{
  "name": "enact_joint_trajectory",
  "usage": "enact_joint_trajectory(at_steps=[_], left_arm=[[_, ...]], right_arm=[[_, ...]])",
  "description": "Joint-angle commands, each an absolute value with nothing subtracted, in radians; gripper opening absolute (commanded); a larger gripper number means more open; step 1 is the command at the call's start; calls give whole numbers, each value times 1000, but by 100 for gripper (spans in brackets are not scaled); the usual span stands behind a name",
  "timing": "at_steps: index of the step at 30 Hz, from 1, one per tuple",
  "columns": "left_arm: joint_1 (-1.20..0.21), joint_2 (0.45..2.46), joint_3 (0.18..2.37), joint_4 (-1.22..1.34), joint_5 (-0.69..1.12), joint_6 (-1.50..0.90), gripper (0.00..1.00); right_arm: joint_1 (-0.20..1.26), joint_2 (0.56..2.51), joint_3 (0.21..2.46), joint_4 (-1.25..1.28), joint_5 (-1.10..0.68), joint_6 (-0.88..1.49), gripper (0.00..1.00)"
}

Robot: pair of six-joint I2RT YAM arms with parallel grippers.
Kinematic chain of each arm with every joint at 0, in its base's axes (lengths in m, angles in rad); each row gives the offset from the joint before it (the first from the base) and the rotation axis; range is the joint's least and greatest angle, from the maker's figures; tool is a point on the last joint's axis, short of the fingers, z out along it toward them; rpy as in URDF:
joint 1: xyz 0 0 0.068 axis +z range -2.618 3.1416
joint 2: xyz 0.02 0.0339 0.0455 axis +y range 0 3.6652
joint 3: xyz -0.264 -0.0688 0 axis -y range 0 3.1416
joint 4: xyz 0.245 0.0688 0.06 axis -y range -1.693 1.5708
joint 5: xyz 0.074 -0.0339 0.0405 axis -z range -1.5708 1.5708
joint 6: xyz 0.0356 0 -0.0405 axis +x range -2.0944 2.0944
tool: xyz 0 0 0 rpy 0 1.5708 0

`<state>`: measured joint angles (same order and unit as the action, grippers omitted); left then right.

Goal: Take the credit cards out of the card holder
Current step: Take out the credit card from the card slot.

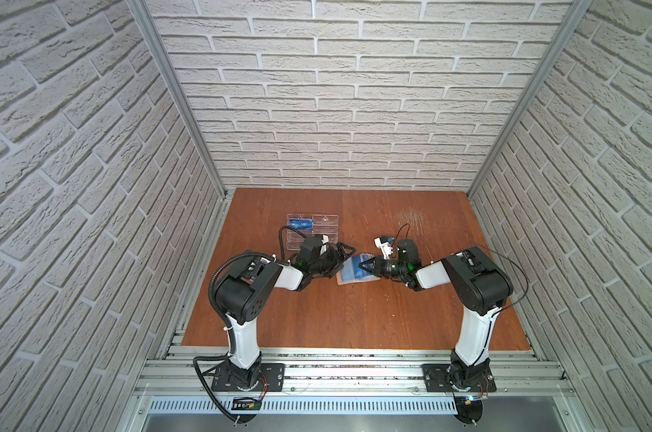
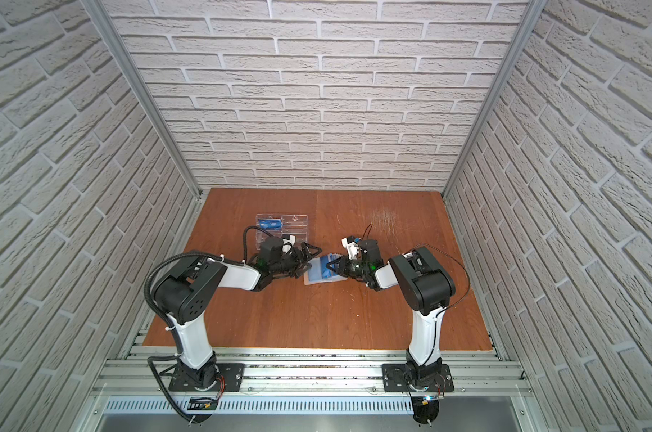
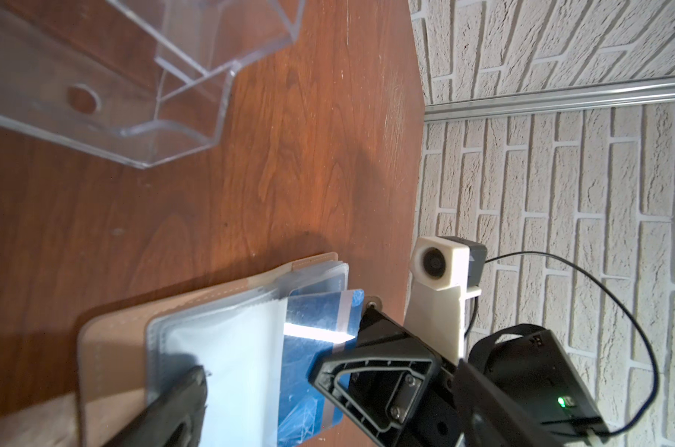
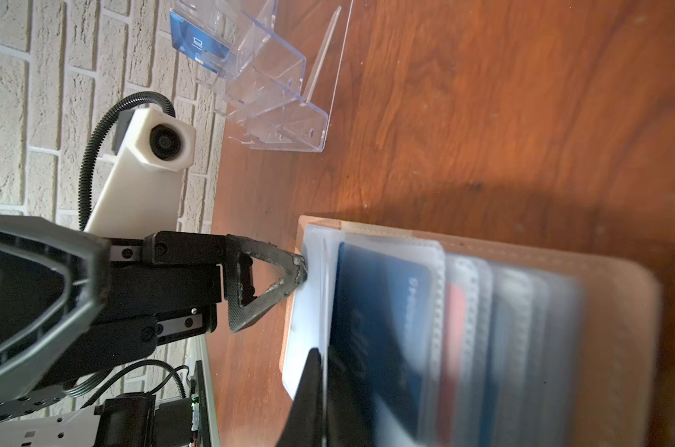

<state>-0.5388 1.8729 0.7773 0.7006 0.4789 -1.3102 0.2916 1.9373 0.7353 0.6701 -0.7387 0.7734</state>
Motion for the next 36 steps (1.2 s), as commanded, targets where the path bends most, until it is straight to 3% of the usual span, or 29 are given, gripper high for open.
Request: enact_joint_trajectory(at_steps=[1, 11, 23, 26, 29, 36], left_arm=[[-536, 1863, 781, 638, 450, -1248, 98], [-541, 1696, 910, 195, 271, -948, 98], [-527, 1538, 1150, -223, -139, -721, 98], [-455, 1518, 1142, -207, -30, -766, 98], [-382, 1493, 1050, -30, 141, -892, 98], [-444, 1504, 989, 217, 231, -1057, 98]], right_arm=[[277, 1888, 739, 604, -710, 726, 6], [263, 1744, 755, 435, -680, 663, 6], [259, 1532, 956, -76, -510, 511, 6], [259, 1495, 1033, -194, -431, 525, 6], [259, 1470, 1124, -287, -370, 576, 6], [260, 1471, 1334, -435, -325, 649, 6]])
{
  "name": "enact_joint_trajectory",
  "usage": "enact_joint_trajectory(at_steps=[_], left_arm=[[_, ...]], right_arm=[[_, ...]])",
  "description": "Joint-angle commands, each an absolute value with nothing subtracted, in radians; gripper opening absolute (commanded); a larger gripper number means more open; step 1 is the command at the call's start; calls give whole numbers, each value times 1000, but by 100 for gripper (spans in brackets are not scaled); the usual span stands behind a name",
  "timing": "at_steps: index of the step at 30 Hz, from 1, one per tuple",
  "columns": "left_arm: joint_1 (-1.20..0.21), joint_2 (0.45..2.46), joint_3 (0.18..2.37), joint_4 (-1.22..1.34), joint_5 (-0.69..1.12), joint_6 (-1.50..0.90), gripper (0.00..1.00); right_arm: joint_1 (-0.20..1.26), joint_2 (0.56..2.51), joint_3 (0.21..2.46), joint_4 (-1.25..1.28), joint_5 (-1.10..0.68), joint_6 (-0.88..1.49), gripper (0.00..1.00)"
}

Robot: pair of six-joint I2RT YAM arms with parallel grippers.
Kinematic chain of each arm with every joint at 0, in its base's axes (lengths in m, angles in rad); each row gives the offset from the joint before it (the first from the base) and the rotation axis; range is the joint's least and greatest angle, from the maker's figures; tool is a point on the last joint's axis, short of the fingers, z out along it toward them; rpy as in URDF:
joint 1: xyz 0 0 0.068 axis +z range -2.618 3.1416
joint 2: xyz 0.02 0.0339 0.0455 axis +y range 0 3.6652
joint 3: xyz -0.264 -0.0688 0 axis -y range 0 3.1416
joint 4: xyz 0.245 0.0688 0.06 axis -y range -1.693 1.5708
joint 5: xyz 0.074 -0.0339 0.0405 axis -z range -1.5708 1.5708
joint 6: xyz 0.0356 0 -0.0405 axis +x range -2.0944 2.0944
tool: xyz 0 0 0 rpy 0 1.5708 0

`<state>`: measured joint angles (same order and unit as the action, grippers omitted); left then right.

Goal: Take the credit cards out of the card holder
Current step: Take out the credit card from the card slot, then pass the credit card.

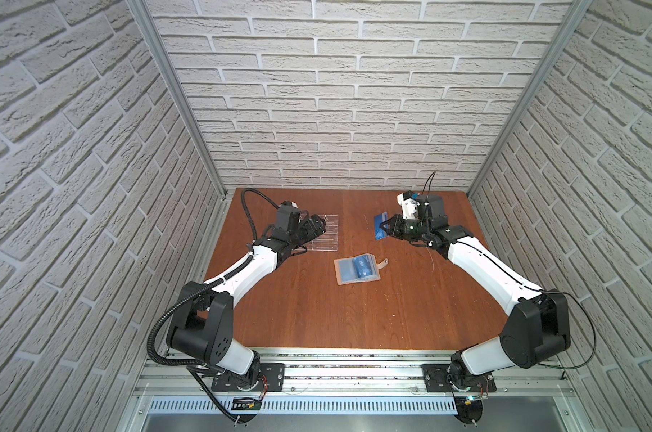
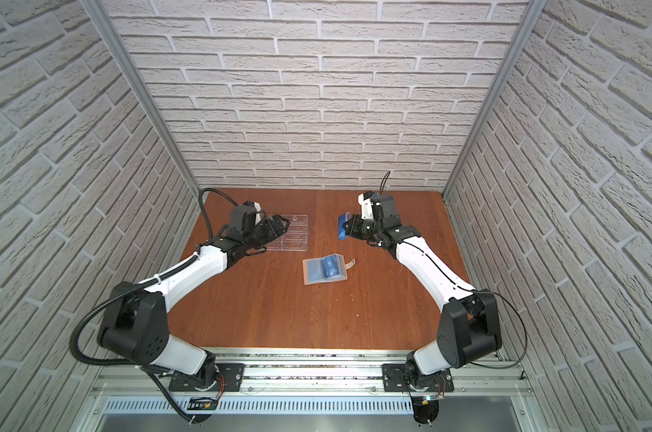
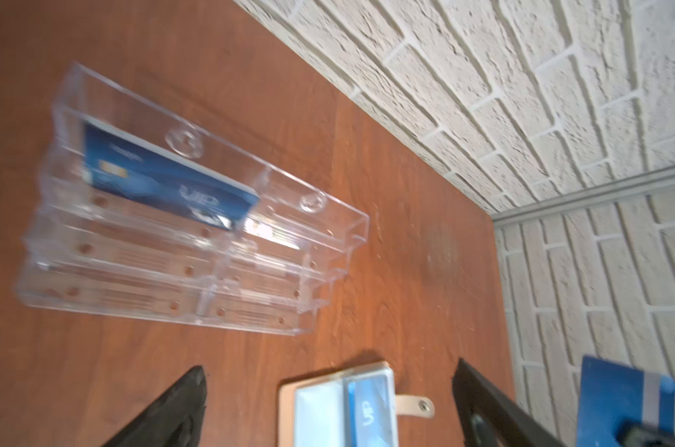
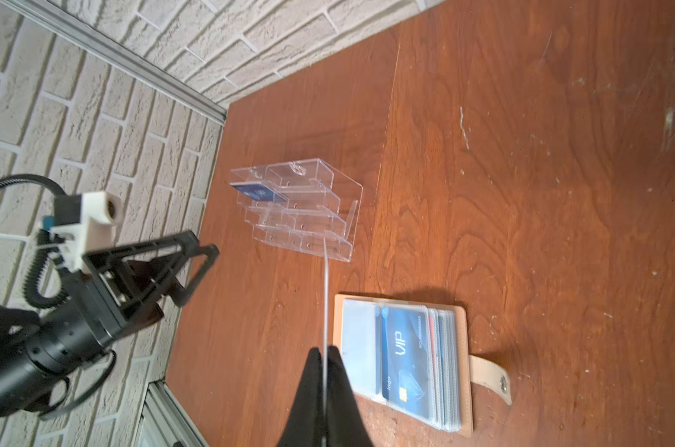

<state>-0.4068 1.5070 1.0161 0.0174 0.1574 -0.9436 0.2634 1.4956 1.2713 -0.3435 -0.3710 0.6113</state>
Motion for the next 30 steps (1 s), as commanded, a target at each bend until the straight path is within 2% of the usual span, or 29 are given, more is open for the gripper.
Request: enact_joint_trajectory(at_steps=[1, 5, 12, 21, 30], left_arm=[[-460, 1507, 976, 270, 233, -1092, 98], [-546, 1524, 934, 459, 166, -1246, 98], [-657, 1587, 978, 532, 38, -1407, 98], [-730, 1740, 1071, 622, -6, -1612, 98], [-761, 1846, 1158, 663, -51, -1740, 94]], right_arm=[[261, 1474, 1347, -441, -312, 663, 6], [261, 1471, 1363, -424, -264, 763, 6], [279, 1471, 1371, -424, -73, 893, 6], [314, 1493, 1369, -402, 101, 1007, 6], [351, 1531, 1303, -276, 157, 1088, 6]])
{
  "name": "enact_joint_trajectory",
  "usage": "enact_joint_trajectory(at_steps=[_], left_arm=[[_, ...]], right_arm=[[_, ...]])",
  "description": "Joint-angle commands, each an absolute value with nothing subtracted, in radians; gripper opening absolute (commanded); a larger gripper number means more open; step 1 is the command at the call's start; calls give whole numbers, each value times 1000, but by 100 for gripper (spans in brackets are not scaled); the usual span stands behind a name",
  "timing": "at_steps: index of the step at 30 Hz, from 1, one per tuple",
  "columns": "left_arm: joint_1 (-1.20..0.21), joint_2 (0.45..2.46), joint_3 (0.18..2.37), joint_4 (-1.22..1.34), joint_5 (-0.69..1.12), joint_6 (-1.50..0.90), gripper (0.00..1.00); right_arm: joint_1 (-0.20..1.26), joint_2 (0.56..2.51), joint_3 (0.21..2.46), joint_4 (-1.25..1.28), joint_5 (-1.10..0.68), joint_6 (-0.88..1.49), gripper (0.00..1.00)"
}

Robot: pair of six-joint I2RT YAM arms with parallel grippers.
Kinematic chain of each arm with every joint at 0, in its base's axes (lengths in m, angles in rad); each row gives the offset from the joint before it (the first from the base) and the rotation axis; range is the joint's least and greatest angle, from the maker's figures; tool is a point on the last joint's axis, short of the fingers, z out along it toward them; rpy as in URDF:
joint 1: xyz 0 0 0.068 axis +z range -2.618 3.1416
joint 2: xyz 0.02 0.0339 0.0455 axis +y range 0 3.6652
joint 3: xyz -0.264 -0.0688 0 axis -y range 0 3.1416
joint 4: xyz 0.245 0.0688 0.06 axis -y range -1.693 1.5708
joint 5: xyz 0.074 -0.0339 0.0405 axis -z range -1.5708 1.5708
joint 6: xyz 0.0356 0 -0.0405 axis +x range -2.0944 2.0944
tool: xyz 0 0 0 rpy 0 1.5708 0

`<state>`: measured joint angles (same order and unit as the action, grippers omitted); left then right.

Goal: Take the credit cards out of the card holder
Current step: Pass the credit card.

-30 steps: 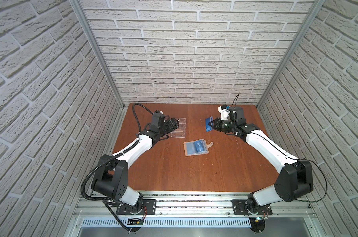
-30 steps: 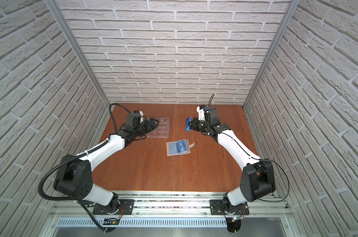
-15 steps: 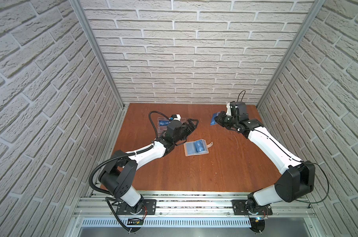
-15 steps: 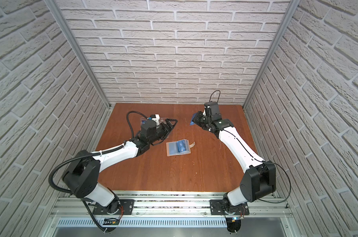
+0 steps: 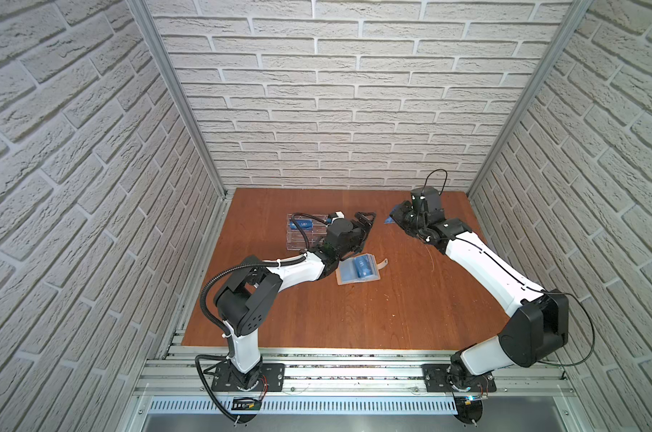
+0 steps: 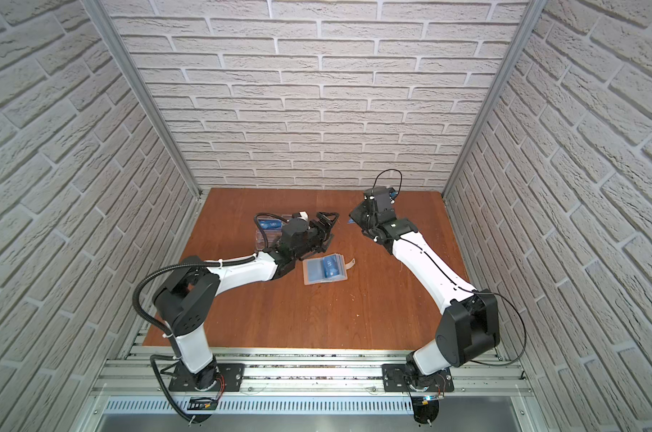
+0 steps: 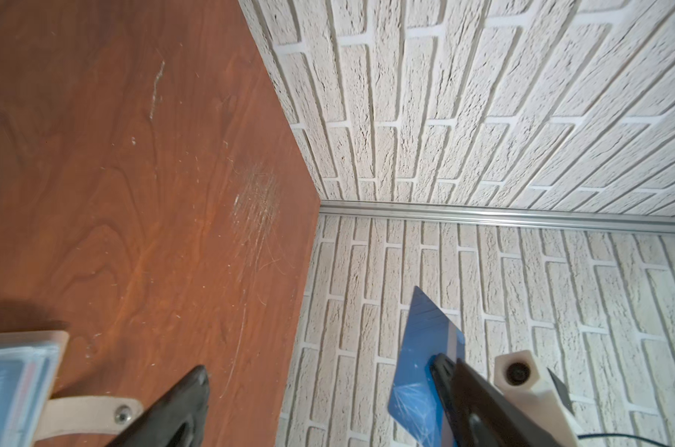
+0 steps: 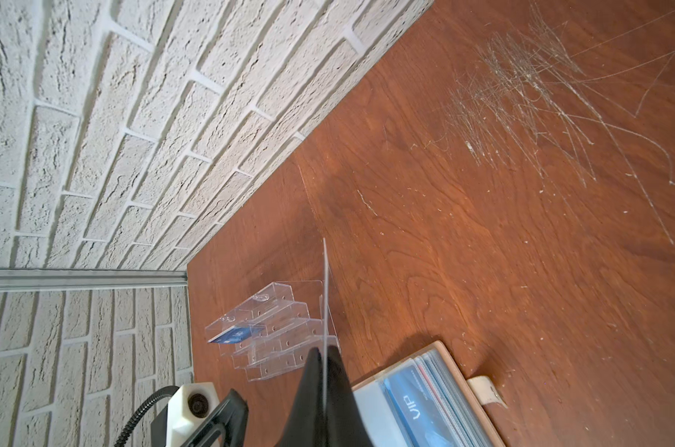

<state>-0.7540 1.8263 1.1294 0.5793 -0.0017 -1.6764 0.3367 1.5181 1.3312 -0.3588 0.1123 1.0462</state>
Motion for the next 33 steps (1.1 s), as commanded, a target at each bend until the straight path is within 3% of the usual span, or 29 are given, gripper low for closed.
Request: enact_joint_trajectory(at_steps=[1, 11, 27, 33], left_arm=[[-763, 1851, 1158, 671, -59, -1751, 92], [-782, 1950, 1204, 773, -113, -1849, 73], [-815, 2004, 1236, 828, -162, -1901, 59], [-814, 2010, 1231, 859, -175, -1902, 45]], right_arm=[[353, 1533, 1297, -264, 162, 1090, 6], [359, 1549, 1219, -151, 153, 1142, 6], [368, 1556, 1069, 134, 139, 1237, 6], [368, 1559, 1050, 165, 129, 1261, 6]])
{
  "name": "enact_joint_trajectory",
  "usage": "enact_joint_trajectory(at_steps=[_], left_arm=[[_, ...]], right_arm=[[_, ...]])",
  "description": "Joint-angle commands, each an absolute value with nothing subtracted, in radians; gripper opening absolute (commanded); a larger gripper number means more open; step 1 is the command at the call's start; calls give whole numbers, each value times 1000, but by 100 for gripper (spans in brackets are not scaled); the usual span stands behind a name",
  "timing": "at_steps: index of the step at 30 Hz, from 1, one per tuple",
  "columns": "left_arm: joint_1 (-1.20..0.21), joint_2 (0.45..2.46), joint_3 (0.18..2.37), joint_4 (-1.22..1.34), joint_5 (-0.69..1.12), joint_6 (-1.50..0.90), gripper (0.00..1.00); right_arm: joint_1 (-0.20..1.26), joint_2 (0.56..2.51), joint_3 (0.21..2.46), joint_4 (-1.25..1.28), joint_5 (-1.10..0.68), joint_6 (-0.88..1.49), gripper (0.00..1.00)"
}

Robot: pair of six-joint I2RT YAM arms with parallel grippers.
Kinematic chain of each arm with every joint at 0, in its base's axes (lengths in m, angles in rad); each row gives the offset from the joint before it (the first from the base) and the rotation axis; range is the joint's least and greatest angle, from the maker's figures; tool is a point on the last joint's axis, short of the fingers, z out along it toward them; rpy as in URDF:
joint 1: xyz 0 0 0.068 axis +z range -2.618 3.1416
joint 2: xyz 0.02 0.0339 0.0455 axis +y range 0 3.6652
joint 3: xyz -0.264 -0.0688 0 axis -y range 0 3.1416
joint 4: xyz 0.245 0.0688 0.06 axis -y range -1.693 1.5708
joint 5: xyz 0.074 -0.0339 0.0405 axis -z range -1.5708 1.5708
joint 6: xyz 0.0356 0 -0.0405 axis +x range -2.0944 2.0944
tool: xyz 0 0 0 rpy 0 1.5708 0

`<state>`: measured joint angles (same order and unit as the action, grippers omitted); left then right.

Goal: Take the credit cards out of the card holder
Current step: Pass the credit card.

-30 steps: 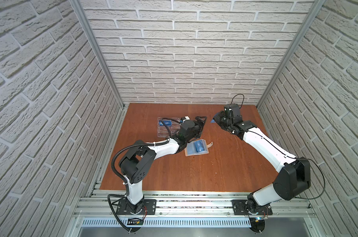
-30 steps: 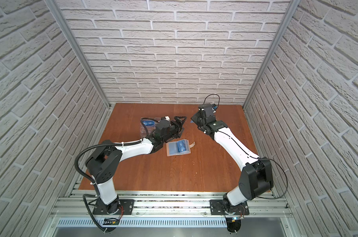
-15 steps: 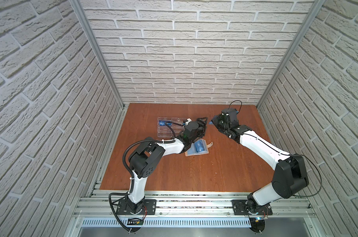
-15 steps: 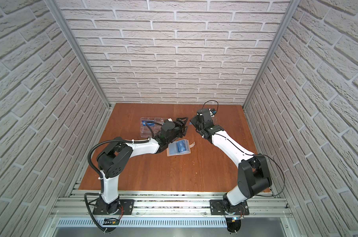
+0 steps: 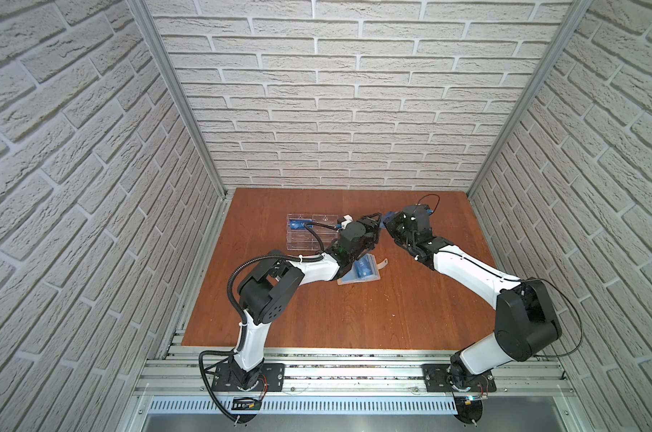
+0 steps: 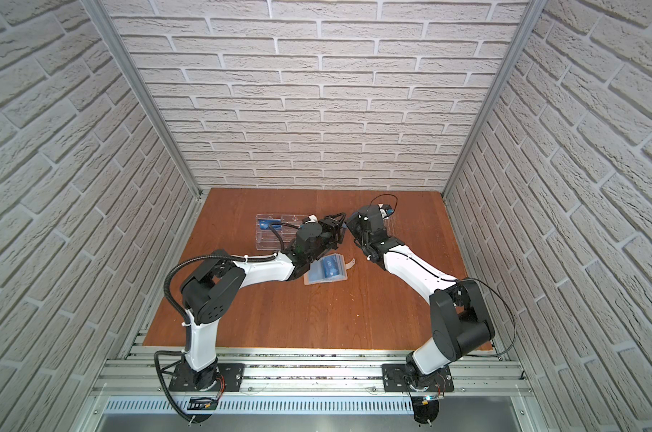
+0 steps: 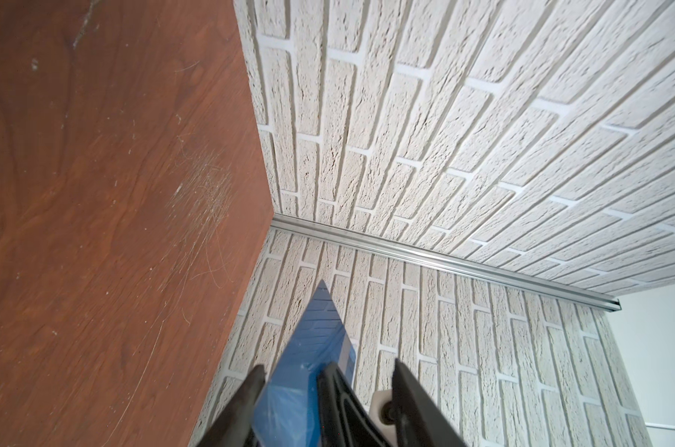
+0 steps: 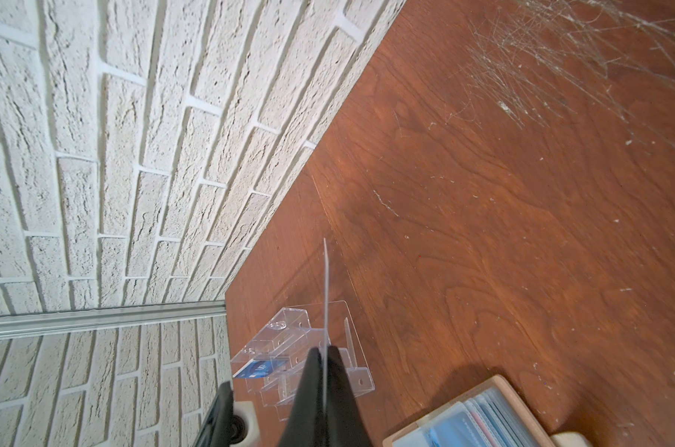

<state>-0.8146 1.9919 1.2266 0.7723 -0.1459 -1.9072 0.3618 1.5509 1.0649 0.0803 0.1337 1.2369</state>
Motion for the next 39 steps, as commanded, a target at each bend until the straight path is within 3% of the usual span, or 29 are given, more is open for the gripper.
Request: enact_joint_trajectory(at_steps=[1, 3, 12, 15, 19, 30, 39], left_arm=[[-816, 2012, 1234, 858, -175, -1902, 41], [-816, 2016, 1238, 862, -173, -1899, 32], [-815, 2019, 1231, 876, -173, -1900, 12], [-816, 2023, 1229, 881, -170, -1901, 0], [-815, 2027, 1229, 881, -163, -1893, 0], [-769, 2051, 1258, 864, -4, -1818, 0], [-624, 2058, 1275, 803, 402, -1650, 0]], right_arm=[[368, 1559, 1048, 166, 129, 1264, 6], [369, 1559, 1041, 171, 127, 1268, 6], [372, 1569, 1036, 188, 123, 1276, 6], [374, 1569, 1039, 183, 123, 1269, 8], [376, 1562, 1033, 180, 124, 1260, 14], [333, 1448, 1006, 122, 133, 1160, 66], [122, 1351, 923, 78, -146, 1065, 83]])
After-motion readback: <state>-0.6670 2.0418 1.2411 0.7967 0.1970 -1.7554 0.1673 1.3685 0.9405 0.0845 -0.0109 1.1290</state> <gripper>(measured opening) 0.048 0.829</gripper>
